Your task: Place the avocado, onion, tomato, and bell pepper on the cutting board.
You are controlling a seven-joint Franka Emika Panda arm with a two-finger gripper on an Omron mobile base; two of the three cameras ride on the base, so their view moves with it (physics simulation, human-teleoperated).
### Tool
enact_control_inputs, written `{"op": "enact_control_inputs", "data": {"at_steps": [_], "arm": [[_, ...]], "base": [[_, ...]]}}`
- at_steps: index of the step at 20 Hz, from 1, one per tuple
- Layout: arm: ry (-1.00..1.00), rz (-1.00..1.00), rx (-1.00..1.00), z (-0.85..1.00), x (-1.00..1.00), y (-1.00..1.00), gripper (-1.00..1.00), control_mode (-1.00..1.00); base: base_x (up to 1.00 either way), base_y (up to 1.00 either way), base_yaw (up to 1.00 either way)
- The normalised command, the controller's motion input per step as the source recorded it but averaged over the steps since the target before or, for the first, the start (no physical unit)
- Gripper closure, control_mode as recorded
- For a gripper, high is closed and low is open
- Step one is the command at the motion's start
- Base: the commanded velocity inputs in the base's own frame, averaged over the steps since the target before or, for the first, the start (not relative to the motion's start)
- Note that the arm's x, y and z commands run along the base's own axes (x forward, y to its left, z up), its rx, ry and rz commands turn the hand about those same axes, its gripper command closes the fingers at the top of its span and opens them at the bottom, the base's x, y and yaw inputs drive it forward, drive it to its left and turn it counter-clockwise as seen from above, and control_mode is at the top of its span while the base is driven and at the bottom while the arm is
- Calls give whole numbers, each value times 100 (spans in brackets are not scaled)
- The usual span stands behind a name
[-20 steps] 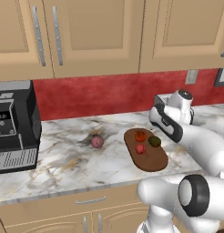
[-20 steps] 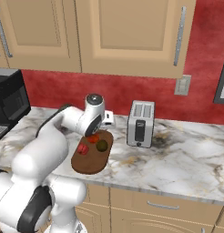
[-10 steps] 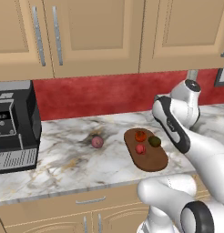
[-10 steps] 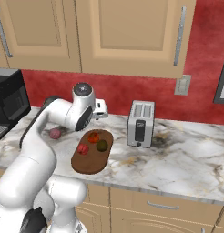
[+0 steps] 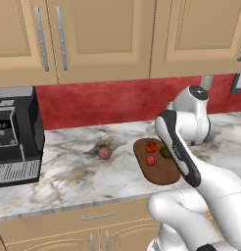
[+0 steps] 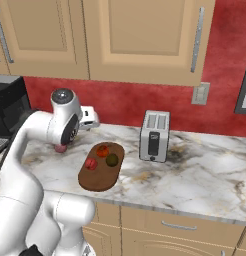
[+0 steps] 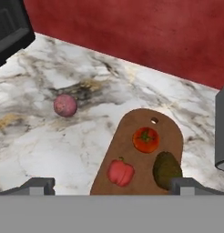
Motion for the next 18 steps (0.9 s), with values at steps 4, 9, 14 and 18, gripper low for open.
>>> {"op": "enact_control_inputs", "data": {"at_steps": [4, 9, 14, 18], "arm": [[-5, 0, -7, 9, -42, 72, -100, -100], [-4, 0, -6, 1, -29, 66, -100, -100], [-1, 0, -3, 0, 3, 44, -100, -100], [4, -1, 0, 0, 38, 40, -100, -100]], "base": [[0, 0, 0], [0, 0, 0], [0, 0, 0], [0, 0, 0]]}}
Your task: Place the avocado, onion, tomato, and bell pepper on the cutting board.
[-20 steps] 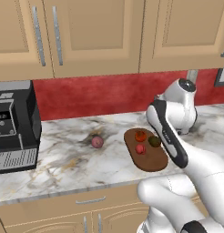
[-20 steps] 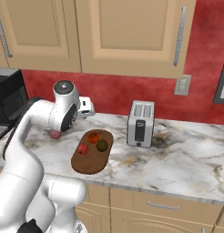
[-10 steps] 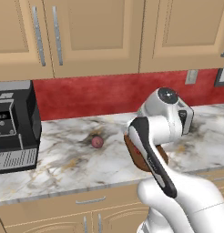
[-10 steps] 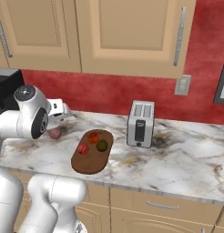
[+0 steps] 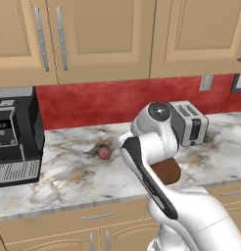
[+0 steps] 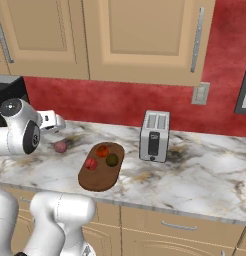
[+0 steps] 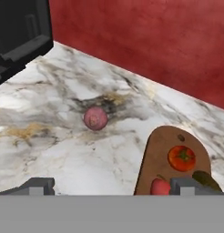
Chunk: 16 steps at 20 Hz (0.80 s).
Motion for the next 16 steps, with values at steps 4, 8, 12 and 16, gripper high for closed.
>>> {"op": "enact_control_inputs", "data": {"at_steps": [4, 8, 12, 16], "arm": [[5, -1, 0, 0, 30, 44, -100, -100], [12, -3, 0, 0, 34, 33, -100, -100], [14, -4, 0, 0, 27, 26, -100, -100], [8, -1, 0, -2, 25, 10, -100, -100]], "base": [[0, 0, 0], [0, 0, 0], [0, 0, 0], [0, 0, 0]]}}
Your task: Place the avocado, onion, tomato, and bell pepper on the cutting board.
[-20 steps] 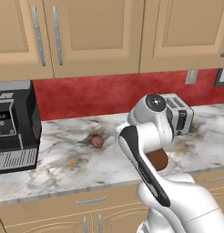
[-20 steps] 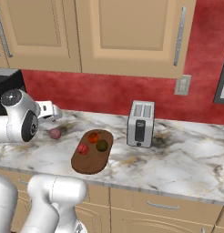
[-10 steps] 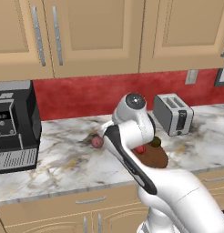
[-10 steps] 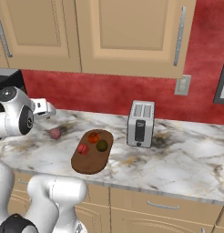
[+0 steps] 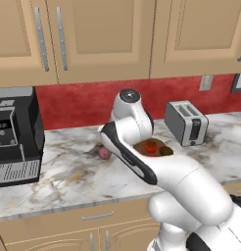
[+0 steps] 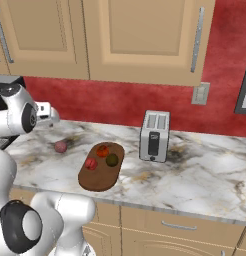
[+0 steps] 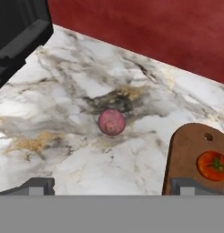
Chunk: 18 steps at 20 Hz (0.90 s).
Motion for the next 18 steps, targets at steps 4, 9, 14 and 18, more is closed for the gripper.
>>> {"op": "enact_control_inputs", "data": {"at_steps": [4, 9, 14, 18], "arm": [[0, 0, 0, -16, 21, 2, -100, -100], [0, 0, 0, -25, 24, 8, -100, -100], [0, 0, 0, -22, 21, 10, -100, -100], [0, 0, 0, -16, 17, 2, -100, -100]], "base": [[0, 0, 0], [0, 0, 0], [0, 0, 0], [0, 0, 0]]}}
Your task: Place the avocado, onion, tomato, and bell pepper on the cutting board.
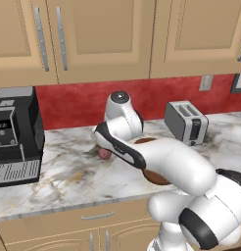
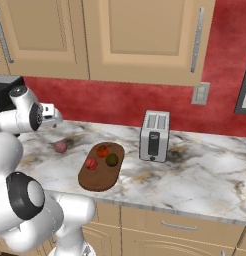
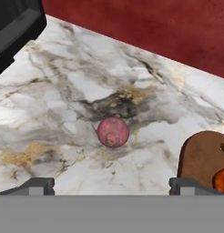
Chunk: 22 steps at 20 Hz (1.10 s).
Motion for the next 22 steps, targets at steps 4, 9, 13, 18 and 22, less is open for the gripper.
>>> {"op": "enact_control_inputs", "data": {"at_steps": [4, 9, 13, 18, 22], "arm": [[0, 0, 0, -17, 10, 0, -100, -100], [0, 0, 0, -21, 8, 0, -100, -100], [0, 0, 0, -20, 9, 0, -100, -100], [0, 0, 0, -19, 7, 0, -100, -100], [0, 0, 0, -18, 6, 0, -100, -100]], "base": [[0, 0, 0], [0, 0, 0], [0, 0, 0], [0, 0, 0], [0, 0, 0]]}}
